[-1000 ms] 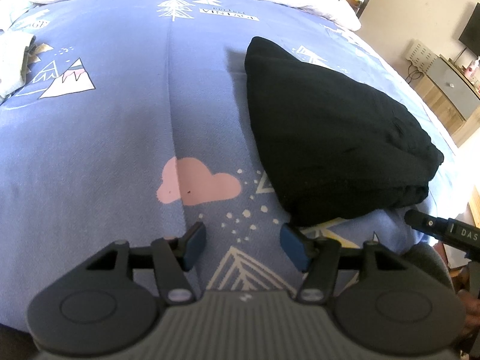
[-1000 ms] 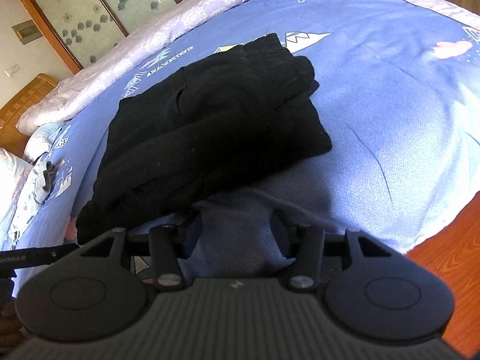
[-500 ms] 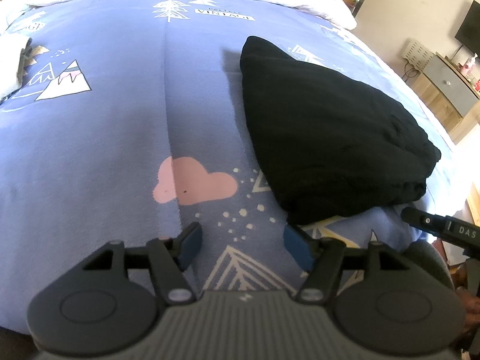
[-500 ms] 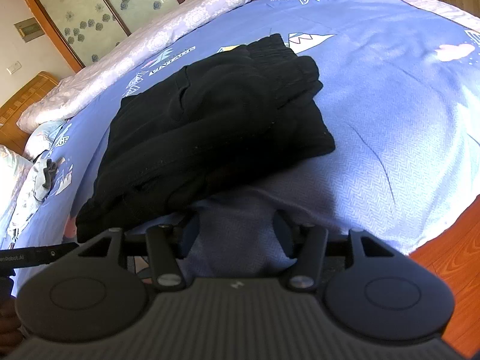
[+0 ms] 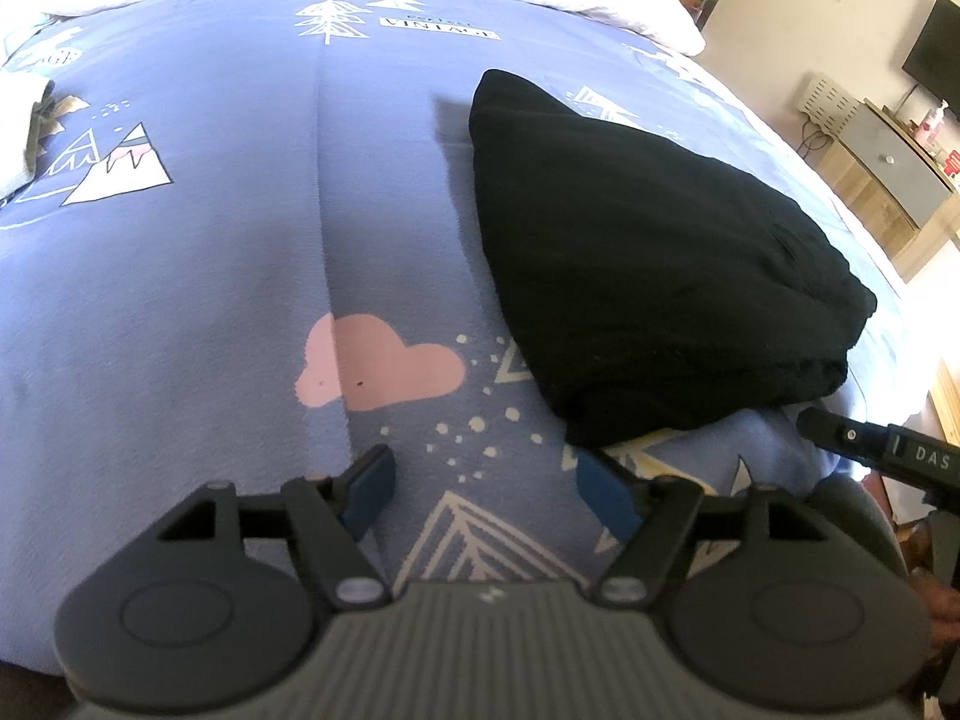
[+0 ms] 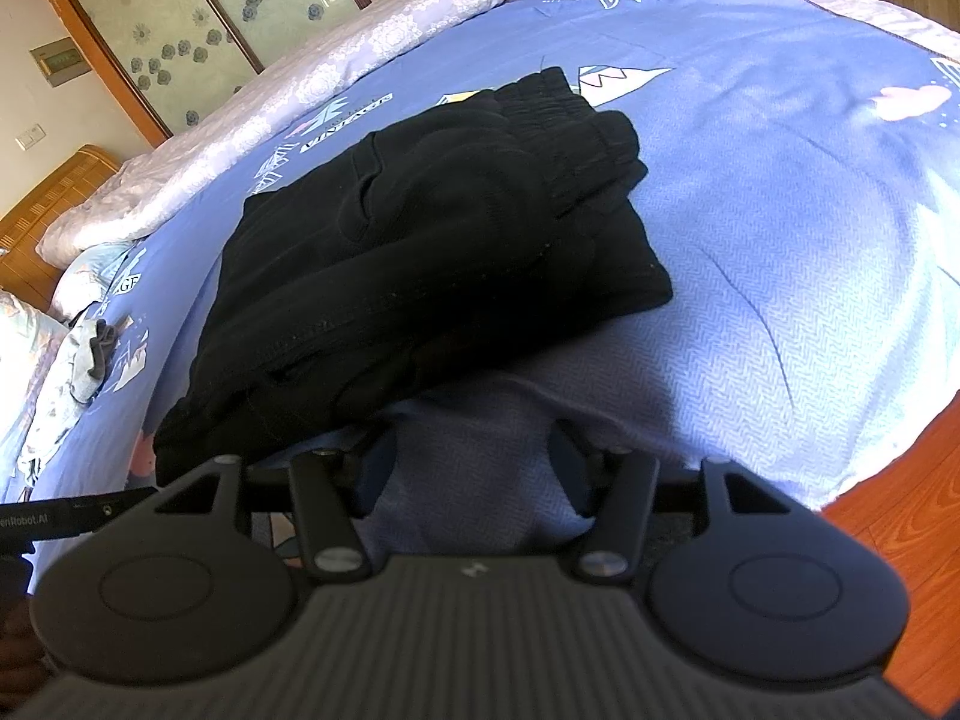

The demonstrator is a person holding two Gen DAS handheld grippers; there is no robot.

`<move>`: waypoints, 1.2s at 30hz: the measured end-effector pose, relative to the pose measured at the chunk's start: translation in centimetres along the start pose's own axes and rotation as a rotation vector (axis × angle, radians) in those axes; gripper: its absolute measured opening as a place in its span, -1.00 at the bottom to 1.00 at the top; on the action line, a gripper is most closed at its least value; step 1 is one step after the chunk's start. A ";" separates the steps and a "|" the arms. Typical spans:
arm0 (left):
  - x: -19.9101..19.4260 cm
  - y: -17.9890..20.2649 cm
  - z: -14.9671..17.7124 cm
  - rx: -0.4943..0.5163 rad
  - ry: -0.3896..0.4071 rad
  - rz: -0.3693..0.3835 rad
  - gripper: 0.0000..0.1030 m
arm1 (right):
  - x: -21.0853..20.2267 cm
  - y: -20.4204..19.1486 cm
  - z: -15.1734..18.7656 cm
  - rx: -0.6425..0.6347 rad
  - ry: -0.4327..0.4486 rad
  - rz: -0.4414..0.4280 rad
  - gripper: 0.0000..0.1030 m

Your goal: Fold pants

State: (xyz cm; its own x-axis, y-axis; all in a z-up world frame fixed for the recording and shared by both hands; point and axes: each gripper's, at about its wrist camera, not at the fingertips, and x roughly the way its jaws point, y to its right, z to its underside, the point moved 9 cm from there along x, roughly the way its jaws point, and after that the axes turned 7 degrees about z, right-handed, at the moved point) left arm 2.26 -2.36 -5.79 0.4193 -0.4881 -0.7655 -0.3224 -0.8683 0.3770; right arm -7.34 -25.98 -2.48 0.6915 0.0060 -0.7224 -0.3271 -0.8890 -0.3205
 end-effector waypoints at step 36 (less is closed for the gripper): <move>0.1 0.4 0.1 0.012 0.000 0.006 0.50 | -0.1 -0.1 0.1 0.000 0.001 0.000 0.18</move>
State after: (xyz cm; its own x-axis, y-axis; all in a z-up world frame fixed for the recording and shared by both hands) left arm 2.06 -2.76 -5.81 0.4174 -0.4933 -0.7631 -0.3352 -0.8642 0.3752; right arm -7.40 -25.89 -2.46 0.6920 0.0060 -0.7219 -0.3269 -0.8890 -0.3207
